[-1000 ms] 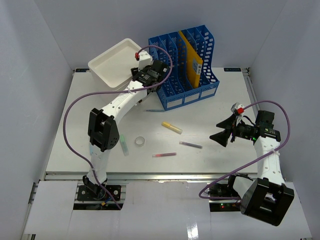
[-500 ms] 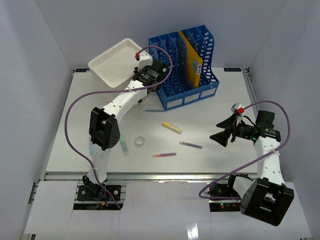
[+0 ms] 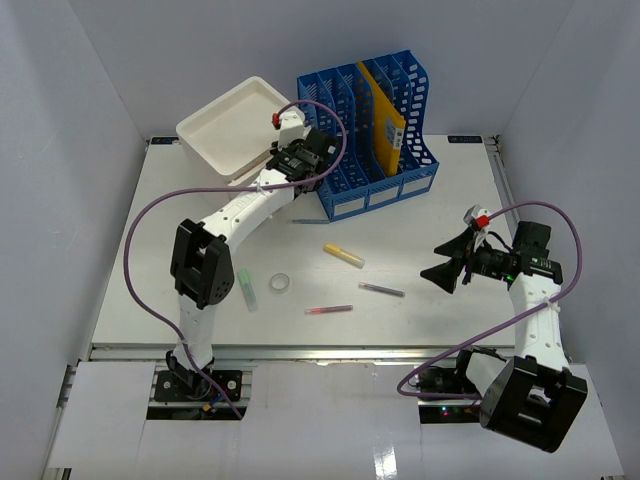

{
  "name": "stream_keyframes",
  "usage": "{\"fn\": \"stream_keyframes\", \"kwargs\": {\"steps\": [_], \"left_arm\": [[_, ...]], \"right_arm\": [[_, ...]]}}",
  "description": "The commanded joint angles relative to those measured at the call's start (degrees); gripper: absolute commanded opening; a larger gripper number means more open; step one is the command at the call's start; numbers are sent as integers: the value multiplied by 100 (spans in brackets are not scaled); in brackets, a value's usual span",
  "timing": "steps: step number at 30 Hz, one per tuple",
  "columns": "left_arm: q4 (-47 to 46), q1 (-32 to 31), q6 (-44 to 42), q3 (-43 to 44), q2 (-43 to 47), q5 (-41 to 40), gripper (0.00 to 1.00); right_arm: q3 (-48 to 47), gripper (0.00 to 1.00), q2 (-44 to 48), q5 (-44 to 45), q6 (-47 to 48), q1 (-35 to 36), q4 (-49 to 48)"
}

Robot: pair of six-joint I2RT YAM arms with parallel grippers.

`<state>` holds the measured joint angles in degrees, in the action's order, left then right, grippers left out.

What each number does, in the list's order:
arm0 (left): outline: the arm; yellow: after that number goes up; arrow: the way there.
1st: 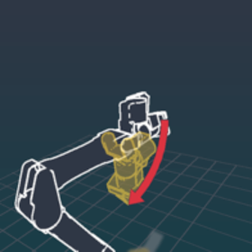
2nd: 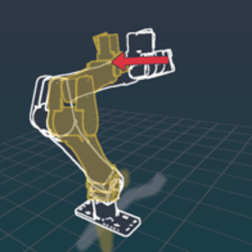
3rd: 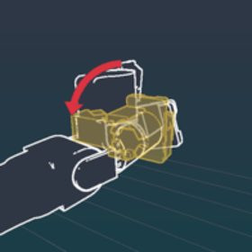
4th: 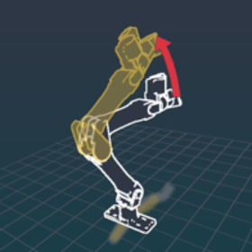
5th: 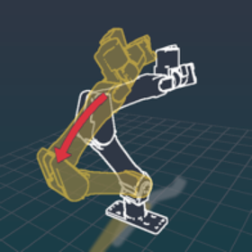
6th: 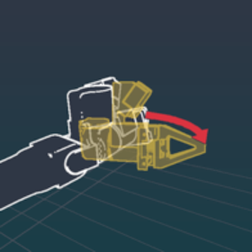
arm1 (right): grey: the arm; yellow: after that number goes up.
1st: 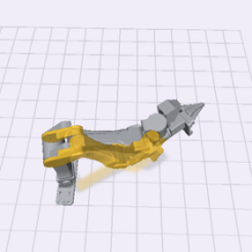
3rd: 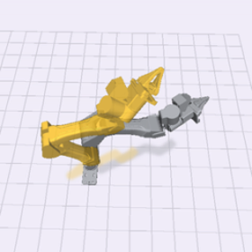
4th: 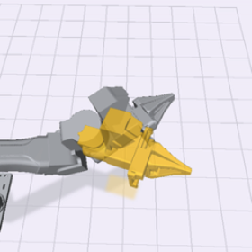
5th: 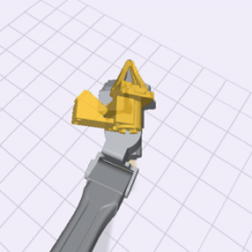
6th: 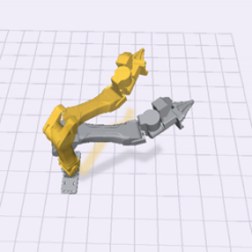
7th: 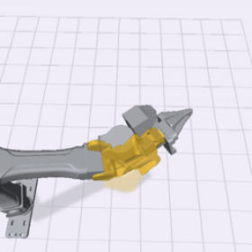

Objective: Organize the desk

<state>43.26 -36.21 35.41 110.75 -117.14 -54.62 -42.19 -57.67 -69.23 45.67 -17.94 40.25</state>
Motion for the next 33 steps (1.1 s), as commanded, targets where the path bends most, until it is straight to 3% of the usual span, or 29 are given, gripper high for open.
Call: {"fn": "stream_keyframes", "kwargs": {"steps": [1, 11, 23, 27, 33], "left_arm": [[142, -541, 699, -690, 821, 480, 0], [139, -968, 1355, -1672, 1430, 647, 0], [139, -1090, 1540, -1963, 1670, 840, 0], [116, -1090, 1565, -2193, 1992, 954, 29], [-211, -1090, 1303, -2627, 2632, 1383, 51]], "right_arm": [[53, 90, 110, -192, 91, -43, 6], [53, 90, 124, -223, 118, -43, 45], [44, 90, 45, -399, 800, -43, 549], [36, 90, 104, -477, 1346, -34, 884], [71, 90, 177, -320, 1891, 193, 1151]]}}
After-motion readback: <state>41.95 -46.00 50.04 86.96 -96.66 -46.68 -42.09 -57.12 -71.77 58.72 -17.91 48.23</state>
